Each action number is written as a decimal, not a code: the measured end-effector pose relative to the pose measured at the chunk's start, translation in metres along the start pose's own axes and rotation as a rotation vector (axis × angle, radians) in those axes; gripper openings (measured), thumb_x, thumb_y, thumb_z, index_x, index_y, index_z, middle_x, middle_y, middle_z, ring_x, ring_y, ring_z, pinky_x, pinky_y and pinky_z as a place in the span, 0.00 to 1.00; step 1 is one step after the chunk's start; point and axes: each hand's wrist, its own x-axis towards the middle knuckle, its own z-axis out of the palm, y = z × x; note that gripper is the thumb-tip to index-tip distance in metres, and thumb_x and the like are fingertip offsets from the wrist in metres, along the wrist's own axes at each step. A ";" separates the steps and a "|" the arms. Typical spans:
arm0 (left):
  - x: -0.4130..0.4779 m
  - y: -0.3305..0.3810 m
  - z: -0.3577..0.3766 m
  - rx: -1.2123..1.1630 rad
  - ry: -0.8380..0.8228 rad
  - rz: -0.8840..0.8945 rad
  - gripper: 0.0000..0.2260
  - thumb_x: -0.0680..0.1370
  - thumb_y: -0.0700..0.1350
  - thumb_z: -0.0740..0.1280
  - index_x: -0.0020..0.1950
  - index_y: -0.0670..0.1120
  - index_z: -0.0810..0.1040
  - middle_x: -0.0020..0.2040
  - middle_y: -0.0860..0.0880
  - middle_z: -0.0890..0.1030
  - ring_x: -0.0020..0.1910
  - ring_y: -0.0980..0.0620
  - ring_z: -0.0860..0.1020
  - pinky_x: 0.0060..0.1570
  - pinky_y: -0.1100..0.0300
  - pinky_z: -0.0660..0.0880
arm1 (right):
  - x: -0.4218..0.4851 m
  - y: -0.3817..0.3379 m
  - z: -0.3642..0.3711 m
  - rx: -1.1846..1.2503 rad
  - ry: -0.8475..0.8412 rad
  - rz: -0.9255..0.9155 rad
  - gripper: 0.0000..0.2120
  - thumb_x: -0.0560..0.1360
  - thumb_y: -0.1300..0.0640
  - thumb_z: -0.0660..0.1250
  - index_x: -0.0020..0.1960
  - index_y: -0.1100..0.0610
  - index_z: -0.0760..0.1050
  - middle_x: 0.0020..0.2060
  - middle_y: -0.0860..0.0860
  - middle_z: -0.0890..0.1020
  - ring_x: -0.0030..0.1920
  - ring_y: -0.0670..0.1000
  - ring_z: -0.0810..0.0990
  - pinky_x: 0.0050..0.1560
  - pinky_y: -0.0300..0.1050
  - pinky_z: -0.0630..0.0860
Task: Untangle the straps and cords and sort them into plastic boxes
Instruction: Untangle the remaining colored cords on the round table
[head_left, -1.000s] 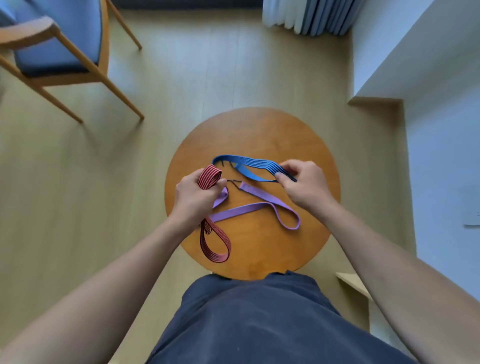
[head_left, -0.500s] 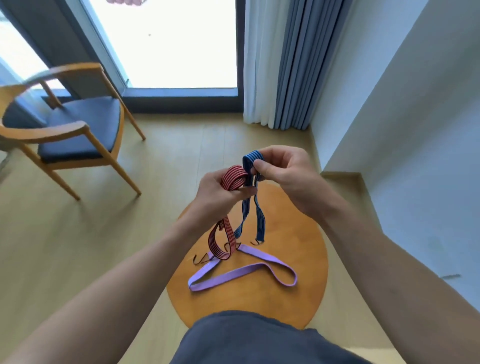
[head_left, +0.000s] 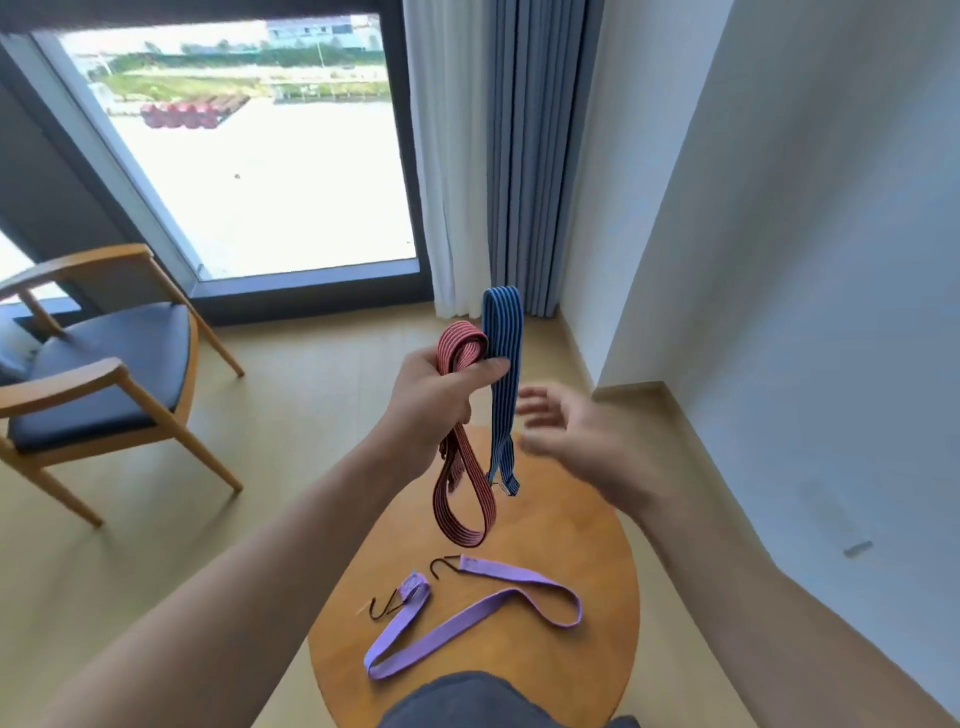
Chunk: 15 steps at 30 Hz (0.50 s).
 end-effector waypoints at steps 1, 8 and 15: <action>-0.001 0.005 0.002 -0.012 -0.030 0.006 0.20 0.75 0.42 0.76 0.25 0.52 0.75 0.23 0.51 0.66 0.23 0.51 0.64 0.28 0.57 0.64 | -0.002 0.008 0.005 -0.041 -0.035 0.030 0.25 0.73 0.63 0.73 0.67 0.49 0.73 0.59 0.48 0.80 0.62 0.51 0.77 0.62 0.50 0.77; -0.012 0.024 -0.004 -0.132 -0.249 0.072 0.16 0.72 0.39 0.74 0.27 0.52 0.77 0.21 0.51 0.66 0.20 0.53 0.63 0.26 0.61 0.66 | -0.014 0.033 0.044 -0.159 0.015 0.021 0.14 0.75 0.51 0.73 0.59 0.41 0.79 0.57 0.39 0.82 0.64 0.44 0.75 0.66 0.46 0.70; -0.033 -0.005 -0.027 -0.107 -0.249 -0.004 0.14 0.76 0.34 0.72 0.33 0.48 0.81 0.23 0.51 0.66 0.22 0.54 0.63 0.28 0.60 0.65 | -0.062 0.029 0.075 0.074 0.114 0.065 0.07 0.80 0.62 0.67 0.52 0.56 0.83 0.47 0.51 0.87 0.49 0.49 0.86 0.49 0.39 0.80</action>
